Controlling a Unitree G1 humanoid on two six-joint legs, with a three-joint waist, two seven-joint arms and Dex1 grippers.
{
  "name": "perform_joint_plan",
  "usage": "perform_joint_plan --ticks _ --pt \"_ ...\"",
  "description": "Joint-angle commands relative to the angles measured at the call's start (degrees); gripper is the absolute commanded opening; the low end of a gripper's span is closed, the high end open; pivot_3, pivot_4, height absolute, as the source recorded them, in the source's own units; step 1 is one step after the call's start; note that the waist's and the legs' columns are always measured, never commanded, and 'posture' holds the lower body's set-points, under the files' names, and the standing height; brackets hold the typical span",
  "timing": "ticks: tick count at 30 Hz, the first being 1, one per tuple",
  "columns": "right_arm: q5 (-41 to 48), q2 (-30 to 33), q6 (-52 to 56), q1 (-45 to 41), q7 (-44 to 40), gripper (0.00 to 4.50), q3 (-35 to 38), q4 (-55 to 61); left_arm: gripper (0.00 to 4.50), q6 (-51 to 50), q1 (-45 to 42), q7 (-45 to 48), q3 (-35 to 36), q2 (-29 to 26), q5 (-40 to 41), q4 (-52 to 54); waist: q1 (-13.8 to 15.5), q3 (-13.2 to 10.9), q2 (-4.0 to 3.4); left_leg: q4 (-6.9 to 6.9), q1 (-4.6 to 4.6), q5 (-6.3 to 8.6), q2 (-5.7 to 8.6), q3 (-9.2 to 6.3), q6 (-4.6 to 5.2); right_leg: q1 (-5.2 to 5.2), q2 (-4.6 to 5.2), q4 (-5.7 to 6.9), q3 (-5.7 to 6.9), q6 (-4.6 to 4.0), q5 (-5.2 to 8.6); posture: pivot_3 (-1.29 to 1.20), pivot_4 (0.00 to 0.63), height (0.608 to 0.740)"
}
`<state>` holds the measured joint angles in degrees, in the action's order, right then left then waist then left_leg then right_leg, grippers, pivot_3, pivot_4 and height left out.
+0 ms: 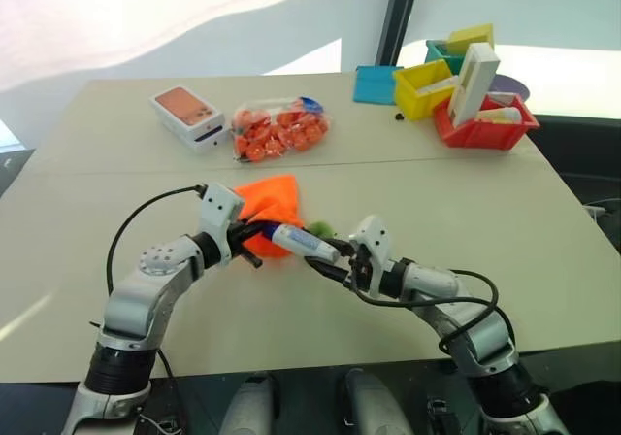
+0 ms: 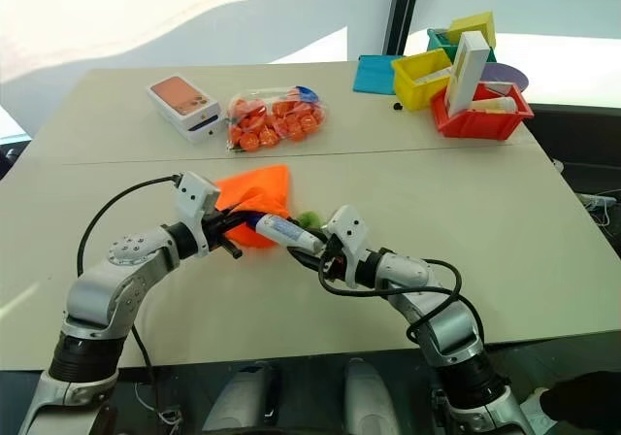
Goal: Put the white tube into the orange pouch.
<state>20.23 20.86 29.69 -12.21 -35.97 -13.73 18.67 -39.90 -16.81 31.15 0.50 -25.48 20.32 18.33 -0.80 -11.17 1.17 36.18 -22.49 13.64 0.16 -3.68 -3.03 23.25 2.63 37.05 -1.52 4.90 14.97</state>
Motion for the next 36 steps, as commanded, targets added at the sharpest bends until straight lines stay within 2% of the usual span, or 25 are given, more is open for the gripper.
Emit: perform_joint_plan --ticks 1,11,18,26,36 --pt "-0.84 -1.91 -1.57 -0.57 1.81 1.58 0.46 0.66 0.00 -0.86 -1.76 -0.30 -2.11 -0.20 -0.18 3.94 0.04 0.00 0.00 0.00 0.00 0.00 0.01 0.00 0.00 0.00 0.01 0.00 0.00 0.00 0.00 0.00 0.150 0.740" --pt "-4.30 -3.22 2.30 -1.57 6.05 1.58 -0.20 1.75 0.00 -3.46 -0.93 -0.95 -5.65 -0.91 -1.04 7.65 -0.12 0.00 -0.01 0.00 0.02 0.00 0.00 0.00 0.00 0.01 -0.01 0.05 0.00 0.00 0.00 0.00 0.150 0.740" --pt "-1.04 -2.99 7.30 -1.24 6.32 1.58 2.15 5.76 0.00 -5.79 -0.76 -0.60 -5.29 -1.29 0.88 8.87 -0.04 0.00 -0.01 0.00 0.01 0.00 0.00 0.00 0.00 0.01 0.00 0.04 0.00 -0.01 0.01 0.00 0.150 0.740" --pt "-4.53 -12.31 9.06 -7.55 15.09 1.58 -0.20 0.59 0.00 -8.45 -2.04 -0.53 -4.93 -0.86 3.95 10.32 -0.28 0.00 -0.01 -0.01 0.01 0.00 -0.02 -0.02 0.00 0.07 -0.05 0.10 0.00 -0.03 -0.01 0.00 0.150 0.740" --pt "-11.93 -17.97 9.38 -17.86 20.68 1.58 -2.88 -12.00 0.00 -8.06 -1.18 -0.44 -4.62 -0.59 4.42 11.48 -0.34 0.00 -0.01 -0.01 0.03 0.00 0.00 0.00 0.00 0.07 -0.03 0.10 -0.01 -0.03 -0.02 0.00 0.150 0.740"
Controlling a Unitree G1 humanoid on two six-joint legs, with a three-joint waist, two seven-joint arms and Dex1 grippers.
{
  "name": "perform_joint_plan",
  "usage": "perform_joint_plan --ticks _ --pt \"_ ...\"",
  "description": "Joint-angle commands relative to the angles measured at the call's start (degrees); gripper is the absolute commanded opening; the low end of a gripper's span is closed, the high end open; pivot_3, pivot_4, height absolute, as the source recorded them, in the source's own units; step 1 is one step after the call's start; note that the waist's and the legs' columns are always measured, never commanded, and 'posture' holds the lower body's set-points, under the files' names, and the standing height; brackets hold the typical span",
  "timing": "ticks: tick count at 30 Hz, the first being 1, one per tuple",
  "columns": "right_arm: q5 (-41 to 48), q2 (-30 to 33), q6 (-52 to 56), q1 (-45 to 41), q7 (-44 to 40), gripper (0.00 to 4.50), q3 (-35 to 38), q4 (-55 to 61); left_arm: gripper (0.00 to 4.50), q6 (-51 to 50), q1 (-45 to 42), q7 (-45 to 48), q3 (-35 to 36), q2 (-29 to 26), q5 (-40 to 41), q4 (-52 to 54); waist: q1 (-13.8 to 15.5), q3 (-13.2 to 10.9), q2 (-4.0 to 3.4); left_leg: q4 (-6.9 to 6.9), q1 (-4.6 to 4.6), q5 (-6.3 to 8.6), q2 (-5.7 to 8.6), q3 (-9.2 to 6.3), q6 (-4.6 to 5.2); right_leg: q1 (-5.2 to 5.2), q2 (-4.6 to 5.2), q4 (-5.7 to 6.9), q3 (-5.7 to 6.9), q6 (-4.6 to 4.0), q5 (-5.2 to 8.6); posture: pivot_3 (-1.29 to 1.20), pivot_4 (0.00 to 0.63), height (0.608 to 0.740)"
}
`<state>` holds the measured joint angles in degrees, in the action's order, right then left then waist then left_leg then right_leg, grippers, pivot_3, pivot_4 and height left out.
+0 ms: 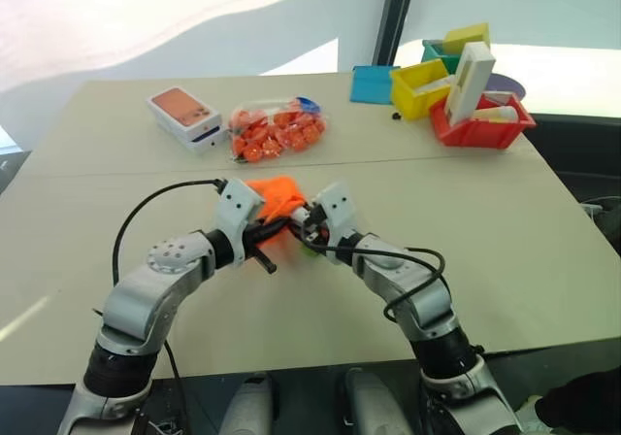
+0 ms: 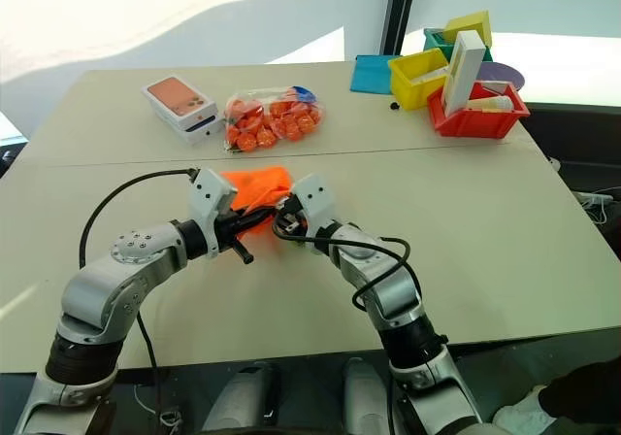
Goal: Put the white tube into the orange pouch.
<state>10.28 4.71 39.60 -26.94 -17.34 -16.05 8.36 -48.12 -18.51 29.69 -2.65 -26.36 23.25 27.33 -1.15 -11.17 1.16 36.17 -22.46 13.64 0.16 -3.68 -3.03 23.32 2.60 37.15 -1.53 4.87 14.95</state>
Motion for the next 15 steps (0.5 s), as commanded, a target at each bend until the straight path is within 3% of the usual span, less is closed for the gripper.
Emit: perform_joint_plan --ticks 1,5,11,15 --pt "-2.68 -2.42 -0.63 -3.93 2.66 1.58 -0.68 -2.83 0.00 0.26 0.71 1.02 -1.45 0.36 1.52 2.60 0.01 0.00 0.00 0.00 0.00 0.00 0.00 0.00 0.00 0.00 0.00 0.00 0.00 0.00 0.00 0.00 0.150 0.740" --pt "-1.55 -3.94 -1.56 -4.80 0.60 1.58 -0.24 -4.25 0.00 0.71 1.79 0.70 -1.10 0.36 1.12 2.48 0.02 0.01 0.00 0.00 0.00 0.00 0.00 0.00 0.00 -0.01 0.00 0.00 0.00 0.00 0.00 0.00 0.150 0.740" --pt "0.58 -2.30 0.59 -2.90 -4.16 4.41 -0.37 0.55 0.00 2.88 3.62 -0.10 1.98 -0.01 0.19 -0.26 0.00 0.00 -0.01 -0.02 -0.01 0.00 0.00 0.00 0.00 0.02 0.01 0.00 0.00 0.00 0.00 0.00 0.150 0.740" --pt "2.74 0.94 0.69 -0.19 -9.06 4.46 -0.91 6.08 0.00 4.27 4.22 -1.16 6.79 0.84 1.06 -4.23 -0.08 -0.01 -0.02 -0.03 -0.02 0.00 -0.01 0.01 0.00 0.04 0.00 -0.01 0.00 0.01 0.00 0.00 0.150 0.740"
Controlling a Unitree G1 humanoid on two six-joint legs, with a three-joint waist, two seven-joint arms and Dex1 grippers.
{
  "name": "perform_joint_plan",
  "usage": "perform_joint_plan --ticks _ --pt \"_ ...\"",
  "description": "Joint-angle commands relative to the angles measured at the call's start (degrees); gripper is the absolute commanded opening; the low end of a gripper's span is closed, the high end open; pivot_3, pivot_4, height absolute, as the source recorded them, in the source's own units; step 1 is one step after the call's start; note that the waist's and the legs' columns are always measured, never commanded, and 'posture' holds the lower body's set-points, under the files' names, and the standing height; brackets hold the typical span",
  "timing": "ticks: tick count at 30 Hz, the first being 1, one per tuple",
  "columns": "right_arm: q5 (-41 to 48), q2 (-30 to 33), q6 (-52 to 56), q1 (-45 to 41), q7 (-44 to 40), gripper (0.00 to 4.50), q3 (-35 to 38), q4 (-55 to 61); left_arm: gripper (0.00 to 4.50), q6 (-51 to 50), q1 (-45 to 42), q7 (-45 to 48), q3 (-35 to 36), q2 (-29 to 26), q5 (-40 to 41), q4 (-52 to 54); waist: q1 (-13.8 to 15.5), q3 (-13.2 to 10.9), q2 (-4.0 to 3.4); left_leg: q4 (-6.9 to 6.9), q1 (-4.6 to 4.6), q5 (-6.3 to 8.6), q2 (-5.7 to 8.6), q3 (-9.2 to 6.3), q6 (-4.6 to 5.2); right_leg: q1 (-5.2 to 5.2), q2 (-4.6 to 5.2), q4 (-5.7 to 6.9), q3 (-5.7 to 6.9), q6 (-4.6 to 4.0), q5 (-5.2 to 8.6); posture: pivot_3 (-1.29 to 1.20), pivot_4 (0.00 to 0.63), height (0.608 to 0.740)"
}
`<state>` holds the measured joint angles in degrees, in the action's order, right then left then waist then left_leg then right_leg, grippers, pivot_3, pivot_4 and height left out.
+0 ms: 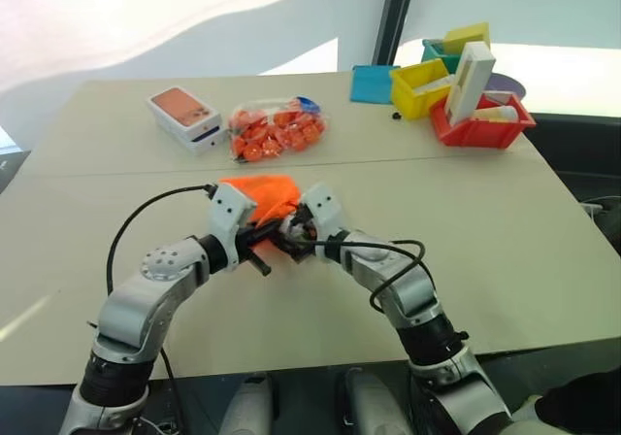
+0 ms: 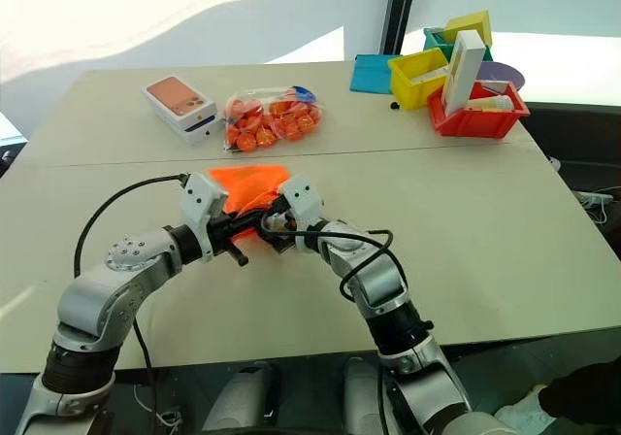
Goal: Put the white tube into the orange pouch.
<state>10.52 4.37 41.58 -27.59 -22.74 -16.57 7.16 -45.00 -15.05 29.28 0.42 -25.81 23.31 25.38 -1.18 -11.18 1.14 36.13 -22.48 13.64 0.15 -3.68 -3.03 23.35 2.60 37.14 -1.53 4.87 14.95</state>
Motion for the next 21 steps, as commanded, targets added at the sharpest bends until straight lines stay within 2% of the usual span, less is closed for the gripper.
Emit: perform_joint_plan --ticks 1,4,10,13,16,20,21 --pt "3.94 2.79 -0.61 1.57 -6.06 4.46 -0.58 9.05 0.00 1.27 0.87 -0.62 5.01 0.30 1.58 -3.23 -0.06 0.00 0.00 0.00 0.00 0.00 -0.01 0.00 0.00 0.00 0.00 0.00 0.00 0.00 0.00 0.00 0.150 0.740" --pt "6.83 6.27 1.07 3.59 -10.29 4.46 -0.14 12.29 0.00 1.88 1.10 -0.13 7.23 -0.01 2.66 -5.23 0.02 0.00 0.01 -0.01 0.00 0.00 -0.01 -0.03 0.00 -0.01 -0.01 -0.01 0.02 0.01 0.01 0.00 0.150 0.740" --pt "10.07 10.26 2.77 4.04 -12.98 4.46 2.33 13.91 0.00 2.26 0.78 -0.13 9.83 0.71 4.62 -7.44 0.07 0.00 0.01 0.02 0.00 0.00 0.00 -0.01 0.00 -0.03 0.03 -0.02 0.02 -0.01 0.01 0.00 0.150 0.740" --pt "10.87 12.03 4.67 4.56 -13.78 3.57 2.08 13.69 0.00 2.31 1.18 -0.12 10.14 0.75 5.19 -7.48 0.08 0.00 0.01 0.01 0.00 0.00 0.00 -0.01 0.00 -0.02 0.02 -0.02 0.02 0.00 0.00 0.00 0.150 0.740" --pt "11.58 13.01 5.28 4.67 -15.10 2.06 0.57 14.09 0.00 2.52 1.39 -0.12 10.02 0.80 5.62 -7.38 0.08 0.00 0.01 -0.01 -0.01 0.00 0.00 -0.01 0.00 -0.02 0.03 -0.03 0.02 0.00 0.01 0.00 0.150 0.740" --pt "13.33 11.29 9.33 3.40 -15.28 0.03 -1.21 12.28 0.00 2.61 0.94 -0.16 9.88 1.68 6.94 -6.99 0.05 0.00 0.01 -0.01 0.00 0.00 0.00 -0.01 0.00 -0.01 0.02 -0.03 0.02 0.00 0.01 0.00 0.150 0.740" --pt "12.93 10.84 9.73 2.84 -14.79 0.03 -1.60 11.44 0.00 2.58 0.89 -0.13 9.82 1.71 7.14 -6.88 0.03 0.00 0.01 0.00 0.00 0.00 -0.01 -0.01 0.00 -0.01 0.02 -0.03 0.02 0.00 0.01 0.00 0.150 0.740"
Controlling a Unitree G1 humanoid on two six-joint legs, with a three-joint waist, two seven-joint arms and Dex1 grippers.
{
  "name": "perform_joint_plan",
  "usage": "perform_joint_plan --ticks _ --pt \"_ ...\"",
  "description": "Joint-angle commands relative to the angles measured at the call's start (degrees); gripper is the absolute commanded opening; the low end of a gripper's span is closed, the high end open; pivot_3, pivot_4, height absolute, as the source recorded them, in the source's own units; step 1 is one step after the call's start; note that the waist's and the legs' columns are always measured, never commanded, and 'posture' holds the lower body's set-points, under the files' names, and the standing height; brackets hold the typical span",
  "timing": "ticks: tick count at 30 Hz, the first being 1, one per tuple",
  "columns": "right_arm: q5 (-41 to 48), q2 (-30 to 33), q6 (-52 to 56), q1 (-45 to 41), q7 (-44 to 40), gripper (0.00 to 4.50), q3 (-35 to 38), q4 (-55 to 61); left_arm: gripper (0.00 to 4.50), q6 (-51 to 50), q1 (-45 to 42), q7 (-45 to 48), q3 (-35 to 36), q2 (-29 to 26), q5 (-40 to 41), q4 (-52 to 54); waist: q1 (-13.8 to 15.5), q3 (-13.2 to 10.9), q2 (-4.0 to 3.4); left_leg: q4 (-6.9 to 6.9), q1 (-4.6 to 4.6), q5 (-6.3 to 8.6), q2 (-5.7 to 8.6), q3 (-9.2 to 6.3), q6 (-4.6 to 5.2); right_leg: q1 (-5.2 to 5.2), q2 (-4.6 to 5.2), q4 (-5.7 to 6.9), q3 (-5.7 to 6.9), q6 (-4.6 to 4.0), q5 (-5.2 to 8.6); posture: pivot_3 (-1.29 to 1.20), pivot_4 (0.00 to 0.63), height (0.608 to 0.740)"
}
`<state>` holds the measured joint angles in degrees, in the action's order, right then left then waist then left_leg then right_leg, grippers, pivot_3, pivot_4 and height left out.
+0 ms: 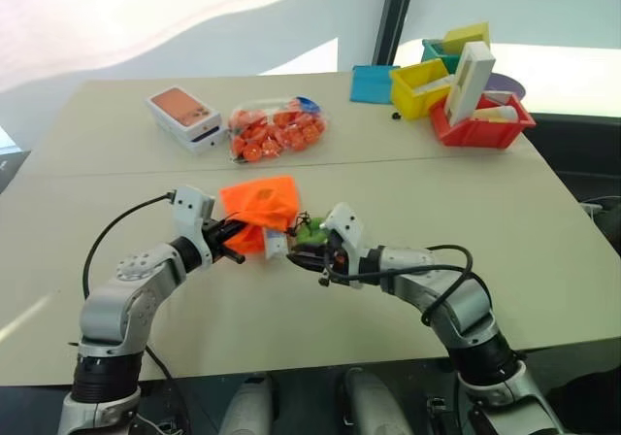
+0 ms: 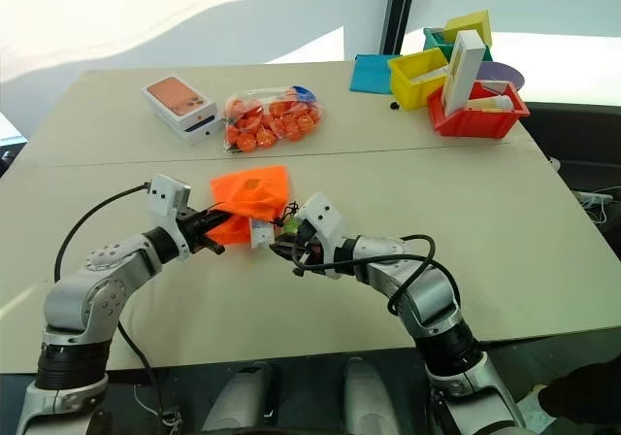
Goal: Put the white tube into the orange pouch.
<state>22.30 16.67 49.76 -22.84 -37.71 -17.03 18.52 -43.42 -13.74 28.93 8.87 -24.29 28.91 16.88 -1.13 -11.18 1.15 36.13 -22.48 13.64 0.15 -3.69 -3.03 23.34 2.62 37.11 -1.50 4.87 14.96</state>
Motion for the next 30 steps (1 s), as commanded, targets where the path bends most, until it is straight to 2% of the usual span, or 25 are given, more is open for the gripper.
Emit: perform_joint_plan --ticks 1,7,12,17,24,30 --pt "0.51 -1.79 1.77 -2.53 0.68 0.03 -1.73 -0.85 0.00 1.00 -0.42 0.25 1.30 0.14 1.70 1.77 -0.03 0.00 0.00 0.00 0.00 0.00 0.00 0.00 0.00 0.00 0.00 0.00 0.00 0.00 0.00 0.00 0.150 0.740" --pt "-3.42 -5.17 -0.54 -5.12 4.34 0.03 -3.73 -7.44 0.00 1.04 0.11 0.03 1.53 -0.17 2.69 2.47 0.05 0.00 0.00 0.01 -0.01 0.00 0.01 0.01 0.00 0.00 0.01 -0.01 0.00 0.00 0.00 0.00 0.150 0.740" --pt "-8.87 -9.74 -9.29 -6.19 12.39 0.03 -0.87 -13.27 0.00 1.21 2.44 0.97 1.51 -1.04 3.27 4.41 -0.12 0.00 0.00 -0.02 -0.02 0.00 0.00 0.03 0.00 0.05 0.01 -0.01 -0.02 0.00 -0.01 0.00 0.150 0.740" --pt "-9.91 -12.42 -14.40 -5.82 15.01 0.03 1.39 -14.26 0.00 2.20 5.49 2.87 0.22 -3.37 2.21 5.39 -0.18 0.00 0.00 -0.05 -0.02 0.00 0.00 0.05 0.00 0.07 0.01 -0.01 -0.03 -0.01 0.00 0.00 0.150 0.740" --pt "-10.07 -13.31 -15.56 -4.04 14.72 0.03 1.25 -12.26 0.00 5.94 7.22 4.35 -2.46 -6.64 -1.65 4.18 -0.05 0.00 0.00 -0.12 -0.02 0.00 -0.01 0.06 0.00 0.09 0.02 -0.02 -0.06 -0.18 0.09 0.00 0.150 0.740" --pt "-10.24 -9.95 -14.39 -2.82 11.31 0.03 -0.30 -9.37 0.00 6.76 2.79 2.11 -1.15 -3.77 -0.65 3.28 0.11 0.00 0.00 -0.09 -0.02 0.00 -0.01 0.06 0.00 0.07 0.04 -0.02 -0.05 -0.18 0.10 0.00 0.150 0.740"
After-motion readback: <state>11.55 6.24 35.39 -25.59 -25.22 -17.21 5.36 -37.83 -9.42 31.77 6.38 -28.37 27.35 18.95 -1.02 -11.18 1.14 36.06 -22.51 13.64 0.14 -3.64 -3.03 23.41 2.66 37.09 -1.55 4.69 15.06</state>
